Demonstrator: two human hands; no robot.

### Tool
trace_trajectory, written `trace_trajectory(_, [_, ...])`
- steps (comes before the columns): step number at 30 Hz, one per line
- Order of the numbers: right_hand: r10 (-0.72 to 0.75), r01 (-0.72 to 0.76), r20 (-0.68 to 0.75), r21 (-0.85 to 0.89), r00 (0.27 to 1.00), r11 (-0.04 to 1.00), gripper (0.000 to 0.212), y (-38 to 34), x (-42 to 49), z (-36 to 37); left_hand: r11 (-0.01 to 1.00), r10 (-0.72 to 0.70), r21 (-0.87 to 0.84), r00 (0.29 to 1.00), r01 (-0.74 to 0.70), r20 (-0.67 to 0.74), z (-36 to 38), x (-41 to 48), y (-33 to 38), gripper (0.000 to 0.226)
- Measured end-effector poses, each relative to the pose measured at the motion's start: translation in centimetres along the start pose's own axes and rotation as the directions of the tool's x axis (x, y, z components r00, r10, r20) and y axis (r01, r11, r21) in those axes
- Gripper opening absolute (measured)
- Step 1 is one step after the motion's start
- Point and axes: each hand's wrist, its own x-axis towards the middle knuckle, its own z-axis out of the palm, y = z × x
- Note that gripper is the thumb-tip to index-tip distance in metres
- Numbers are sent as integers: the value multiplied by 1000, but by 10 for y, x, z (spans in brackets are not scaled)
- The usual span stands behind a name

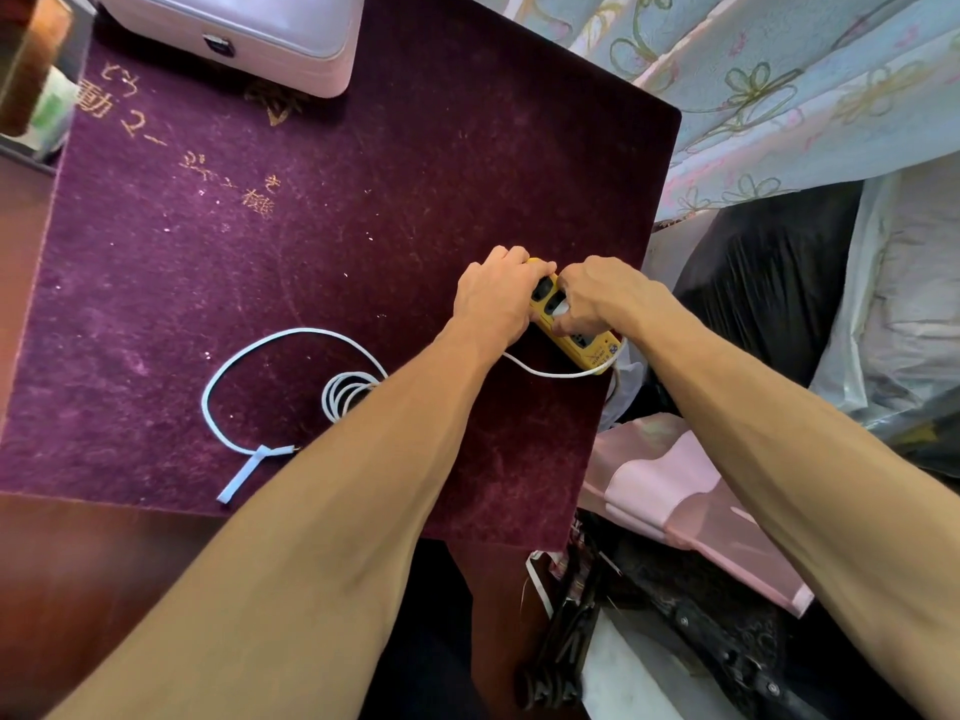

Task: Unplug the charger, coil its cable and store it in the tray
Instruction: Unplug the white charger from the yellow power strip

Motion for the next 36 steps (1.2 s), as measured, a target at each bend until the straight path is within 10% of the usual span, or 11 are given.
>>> trace_trajectory(31, [124,-118,-83,75,989,990,65,1,-24,-3,996,-48,82,996,41,79,-2,6,12,55])
trace_trajectory(36, [131,-82,-108,371,985,925,51,-7,-90,3,993,-115,-7,965,120,235,-30,-4,21,58])
